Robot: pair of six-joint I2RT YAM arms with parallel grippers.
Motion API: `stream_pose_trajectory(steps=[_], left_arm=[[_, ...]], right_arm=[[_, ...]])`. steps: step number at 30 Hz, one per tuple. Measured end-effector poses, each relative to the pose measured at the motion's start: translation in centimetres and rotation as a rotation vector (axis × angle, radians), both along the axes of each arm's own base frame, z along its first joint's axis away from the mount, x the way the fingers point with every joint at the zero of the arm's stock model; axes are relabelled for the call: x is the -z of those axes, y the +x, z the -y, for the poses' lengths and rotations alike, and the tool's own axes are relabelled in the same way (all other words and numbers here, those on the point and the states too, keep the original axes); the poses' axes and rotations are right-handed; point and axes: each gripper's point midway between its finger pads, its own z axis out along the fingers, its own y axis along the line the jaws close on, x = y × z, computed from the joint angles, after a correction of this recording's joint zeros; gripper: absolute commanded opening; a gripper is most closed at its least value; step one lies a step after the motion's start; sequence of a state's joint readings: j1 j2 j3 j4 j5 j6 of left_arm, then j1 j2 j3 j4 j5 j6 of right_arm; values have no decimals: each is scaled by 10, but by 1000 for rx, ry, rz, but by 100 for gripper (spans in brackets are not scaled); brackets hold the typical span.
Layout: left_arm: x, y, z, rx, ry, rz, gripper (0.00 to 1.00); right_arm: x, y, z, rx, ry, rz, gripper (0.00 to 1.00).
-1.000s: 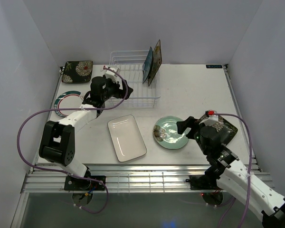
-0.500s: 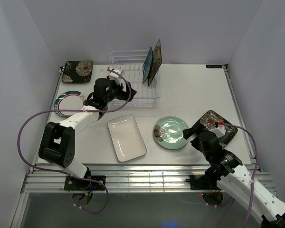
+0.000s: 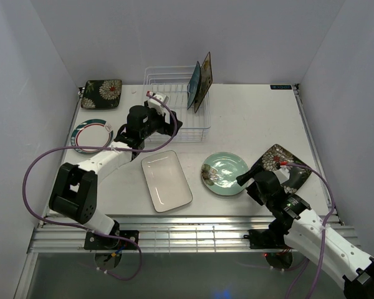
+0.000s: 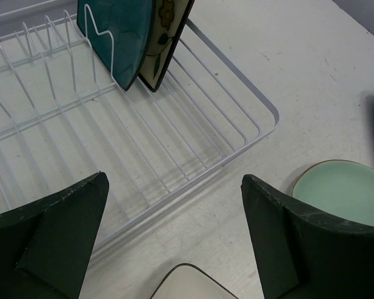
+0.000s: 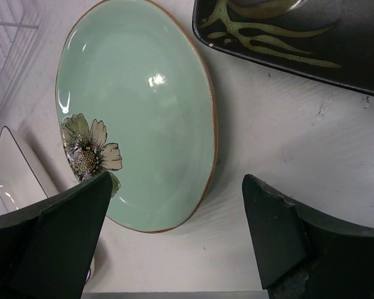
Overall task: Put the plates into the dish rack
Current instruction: Pick up the plate at the center of the board.
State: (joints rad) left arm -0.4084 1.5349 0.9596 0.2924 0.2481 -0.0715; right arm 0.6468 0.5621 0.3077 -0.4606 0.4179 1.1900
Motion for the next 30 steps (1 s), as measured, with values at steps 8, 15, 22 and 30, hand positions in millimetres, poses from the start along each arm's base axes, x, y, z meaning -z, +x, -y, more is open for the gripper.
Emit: stream_pose_trajectory(steps=[8, 15, 22, 30], left_arm=[[1, -1, 2, 6, 6, 2, 98], [1, -2, 3, 6, 12, 6, 98], [1, 0, 0, -7, 21, 12, 98], [1, 1, 0, -11, 25, 14, 98]], right_arm=[[26, 4, -2, -12, 52, -45, 87], [24, 23, -3, 6, 169, 36, 78], [25, 23, -5, -3, 217, 76, 73], [27, 29, -11, -25, 259, 65, 64]])
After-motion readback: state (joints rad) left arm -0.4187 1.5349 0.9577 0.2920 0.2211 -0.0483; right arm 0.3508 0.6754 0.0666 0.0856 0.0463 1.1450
